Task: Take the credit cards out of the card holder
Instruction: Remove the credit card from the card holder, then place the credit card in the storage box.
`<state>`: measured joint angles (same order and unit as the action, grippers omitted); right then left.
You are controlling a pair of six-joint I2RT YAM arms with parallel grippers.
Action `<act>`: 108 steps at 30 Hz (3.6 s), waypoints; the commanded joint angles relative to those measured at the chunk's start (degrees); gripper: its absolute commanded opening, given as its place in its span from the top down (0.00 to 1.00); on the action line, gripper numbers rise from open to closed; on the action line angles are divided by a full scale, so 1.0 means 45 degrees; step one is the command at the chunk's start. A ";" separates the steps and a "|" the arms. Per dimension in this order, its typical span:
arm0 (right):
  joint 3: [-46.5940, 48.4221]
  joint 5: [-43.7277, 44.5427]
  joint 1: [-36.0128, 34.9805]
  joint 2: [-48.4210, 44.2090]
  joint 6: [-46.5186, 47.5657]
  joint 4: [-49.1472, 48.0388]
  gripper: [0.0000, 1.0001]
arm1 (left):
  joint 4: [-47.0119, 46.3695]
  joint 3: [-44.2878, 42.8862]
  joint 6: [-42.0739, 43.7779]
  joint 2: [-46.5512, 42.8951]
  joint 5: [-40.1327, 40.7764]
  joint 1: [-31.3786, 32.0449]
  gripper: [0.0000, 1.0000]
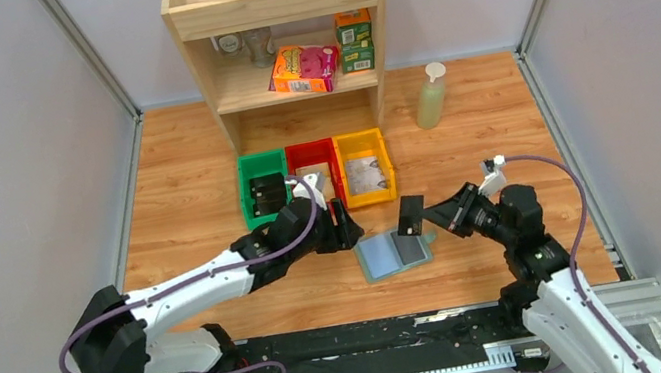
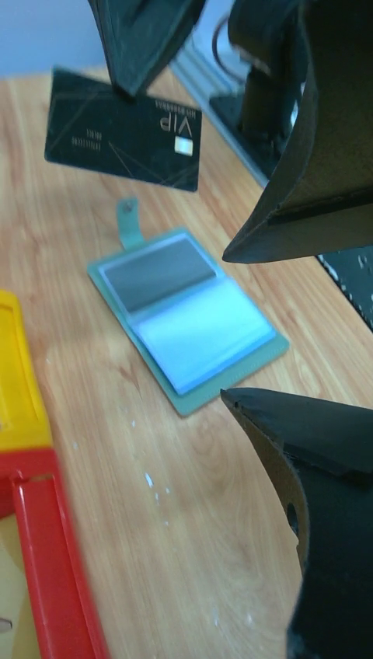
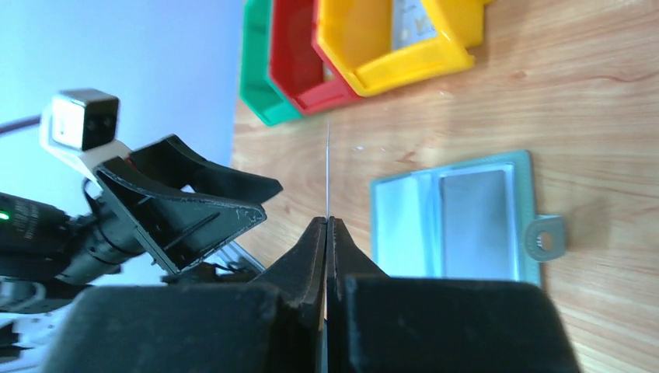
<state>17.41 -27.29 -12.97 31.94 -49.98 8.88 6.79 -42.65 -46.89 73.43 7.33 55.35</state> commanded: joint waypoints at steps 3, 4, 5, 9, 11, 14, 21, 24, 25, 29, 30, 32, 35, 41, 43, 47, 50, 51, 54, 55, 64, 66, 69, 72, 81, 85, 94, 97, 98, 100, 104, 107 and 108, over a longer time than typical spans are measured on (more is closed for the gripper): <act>-0.1191 0.1394 -0.0554 -0.2719 -0.3617 -0.2519 1.00 | -0.5619 0.2130 -0.2856 -0.1590 -0.0418 0.0004 0.32; -0.1406 0.1647 -0.0632 -0.3110 -0.3969 -0.2599 1.00 | -0.6209 0.2309 -0.3112 -0.1610 -0.0457 0.0023 0.32; -0.1524 0.1901 -0.0730 -0.3559 -0.4185 -0.2677 1.00 | -0.7047 0.2581 -0.3559 -0.1591 -0.0516 0.0082 0.31; -0.1914 0.2898 -0.1081 -0.4909 -0.4733 -0.2521 1.00 | -0.8808 0.2605 -0.4013 -0.0968 -0.0672 0.0374 0.31; -0.2032 0.3153 -0.1199 -0.5339 -0.4968 -0.2521 1.00 | -0.9646 0.2603 -0.4110 -0.0499 -0.0692 0.0589 0.31; -0.2130 0.3310 -0.1277 -0.5555 -0.5105 -0.2482 1.00 | -1.1133 0.2740 -0.4305 0.0223 -0.0576 0.0823 0.32; -0.2325 0.3407 -0.1609 -0.5361 -0.5281 -0.3145 1.00 | -1.3694 0.2643 -0.4500 0.1669 -0.0204 0.1254 0.34; -0.2403 0.3505 -0.1765 -0.5282 -0.5300 -0.3341 1.00 | -1.4202 0.2390 -0.4676 0.2197 -0.0301 0.1371 0.36; -0.2423 0.3563 -0.1843 -0.5302 -0.5320 -0.3419 1.00 | -1.4319 0.2369 -0.4696 0.2450 -0.0301 0.1410 0.36; -0.2540 0.3798 -0.2058 -0.5458 -0.5300 -0.3517 1.00 | -1.5237 0.2311 -0.4735 0.2900 -0.0126 0.1625 0.44; -0.2560 0.3876 -0.2136 -0.5497 -0.5300 -0.3537 1.00 | -1.5413 0.2291 -0.4755 0.2959 -0.0106 0.1645 0.45; -0.2618 0.3935 -0.2214 -0.5497 -0.5281 -0.3576 1.00 | -1.5745 0.2233 -0.4794 0.3096 -0.0048 0.1684 0.50; -0.2735 0.4052 -0.2370 -0.5497 -0.5281 -0.3732 1.00 | -1.6447 0.2272 -0.4969 0.3349 0.0069 0.1723 0.61; -0.2794 0.4267 -0.2605 -0.5497 -0.5164 -0.3811 1.00 | -1.7346 0.2349 -0.5419 0.3741 0.0128 0.1723 0.86; -0.2794 0.4306 -0.2625 -0.5497 -0.5086 -0.3733 0.99 | -1.7523 0.2544 -0.5497 0.3741 0.0245 0.1723 0.97; -0.2697 0.4384 -0.2625 -0.5692 -0.4735 -0.3051 0.73 | -1.7427 0.3148 -0.5127 0.3274 0.0383 0.1645 1.00; -0.2405 0.4521 -0.2644 -0.5984 -0.4053 -0.2037 0.46 | -1.5928 0.3326 -0.4854 0.2378 -0.0783 0.0945 1.00; -0.2268 0.4618 -0.2625 -0.6082 -0.3818 -0.1472 0.40 | -1.5129 0.3365 -0.4698 0.2142 -0.1099 0.0768 1.00; -0.1897 0.4677 -0.2625 -0.6278 -0.2921 -0.0727 0.25 | -1.2380 0.3327 -0.3918 0.0954 -0.2853 -0.0362 1.00; -0.1703 0.4639 -0.2625 -0.6220 -0.2570 -0.0531 0.22 | -1.1749 0.3288 -0.3606 0.0716 -0.3266 -0.0657 1.00; -0.0549 0.3995 -0.2625 -0.5244 -0.0283 0.0214 0.13 | 0.2106 -0.0396 0.4086 -0.2352 -0.6278 -0.4794 1.00; -0.0529 0.3780 -0.2625 -0.5010 0.0030 0.0038 0.12 | 0.4435 -0.1336 0.5572 -0.2372 -0.6956 -0.6197 1.00; -0.0432 0.3545 -0.2625 -0.4678 0.0440 -0.0099 0.08 | 0.6339 -0.2277 0.7503 -0.2043 -0.8053 -0.8465 1.00; -0.0392 0.3369 -0.2625 -0.4501 0.0753 -0.0138 0.04 | 0.8737 -0.3913 0.8953 -0.1222 -0.7705 -0.9331 1.00; -0.0626 0.3174 -0.2625 -0.4579 0.1125 -0.0431 0.02 | 1.0696 -0.7138 1.0772 0.2800 -0.5951 -0.9996 1.00; -0.0704 0.3154 -0.2625 -0.4676 0.1359 -0.0353 0.02 | 1.1342 -0.8369 1.1182 0.4618 -0.5263 -1.0093 1.00; -0.1076 0.3290 -0.2606 -0.4794 0.1418 -0.0587 0.00 | 1.2085 -1.0246 1.2061 0.7273 -0.6276 -1.0133 1.00; -0.1134 0.3388 -0.2644 -0.4716 0.1457 -0.0607 0.00 | 1.1891 -1.0326 1.2159 0.7665 -0.6784 -1.0094 1.00; -0.1173 0.3388 -0.2625 -0.4697 0.1438 -0.0665 0.00 | 1.1832 -1.0442 1.2179 0.7686 -0.7056 -1.0113 1.00; -0.1212 0.3388 -0.2644 -0.4657 0.1399 -0.0744 0.00 | 1.1812 -1.0579 1.2179 0.7901 -0.6943 -1.0113 1.00; -0.1154 0.3349 -0.2625 -0.4579 0.1438 -0.0705 0.00 | 1.1929 -1.0814 1.1984 0.8077 -0.5947 -1.0113 0.99; -0.1173 0.3349 -0.2625 -0.4579 0.1438 -0.0724 0.00 | 1.1852 -1.0834 1.1691 0.7805 -0.5032 -1.0074 0.87; -0.1173 0.3369 -0.2625 -0.4560 0.1418 -0.0705 0.00 | 1.1851 -1.0853 1.1632 0.7726 -0.4854 -1.0055 0.84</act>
<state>12.03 -12.49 -24.58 11.27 -44.64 8.67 59.40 -88.99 5.78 109.84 -18.81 10.09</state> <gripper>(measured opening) 0.998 0.113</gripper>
